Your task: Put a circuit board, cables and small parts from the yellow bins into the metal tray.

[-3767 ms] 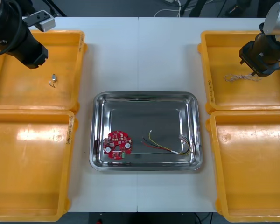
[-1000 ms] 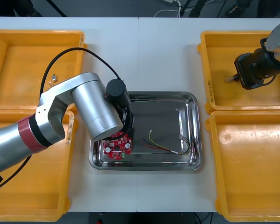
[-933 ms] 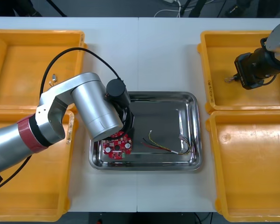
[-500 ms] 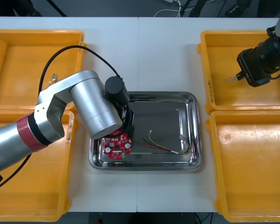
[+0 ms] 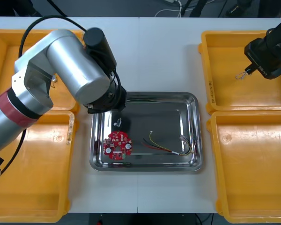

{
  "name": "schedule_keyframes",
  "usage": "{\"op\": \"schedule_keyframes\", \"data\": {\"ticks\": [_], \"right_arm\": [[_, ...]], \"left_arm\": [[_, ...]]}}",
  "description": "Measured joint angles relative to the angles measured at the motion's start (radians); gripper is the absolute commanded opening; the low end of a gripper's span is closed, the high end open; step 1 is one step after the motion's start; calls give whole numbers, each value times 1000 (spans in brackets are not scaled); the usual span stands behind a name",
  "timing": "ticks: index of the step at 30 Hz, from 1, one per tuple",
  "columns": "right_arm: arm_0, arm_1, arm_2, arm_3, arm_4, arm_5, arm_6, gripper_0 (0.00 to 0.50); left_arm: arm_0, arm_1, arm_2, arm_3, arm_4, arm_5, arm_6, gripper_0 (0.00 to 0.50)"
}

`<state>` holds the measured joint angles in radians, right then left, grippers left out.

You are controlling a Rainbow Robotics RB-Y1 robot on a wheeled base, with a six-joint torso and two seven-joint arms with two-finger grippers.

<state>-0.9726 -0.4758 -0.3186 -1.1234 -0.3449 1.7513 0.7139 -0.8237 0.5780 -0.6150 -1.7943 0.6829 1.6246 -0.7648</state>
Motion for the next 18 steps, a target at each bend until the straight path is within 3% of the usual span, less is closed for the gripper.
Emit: {"op": "schedule_keyframes", "data": {"ticks": [7, 13, 18], "right_arm": [[1, -33, 0, -92, -15, 106, 105, 0], [1, -48, 3, -169, -47, 162, 145, 0], [2, -49, 43, -240, -69, 163, 295, 0]], "left_arm": [[-9, 33, 104, 0, 69, 58, -207, 500], [-10, 75, 192, 4, 103, 118, -219, 500], [-10, 99, 256, 44, 119, 123, -220, 500]]}}
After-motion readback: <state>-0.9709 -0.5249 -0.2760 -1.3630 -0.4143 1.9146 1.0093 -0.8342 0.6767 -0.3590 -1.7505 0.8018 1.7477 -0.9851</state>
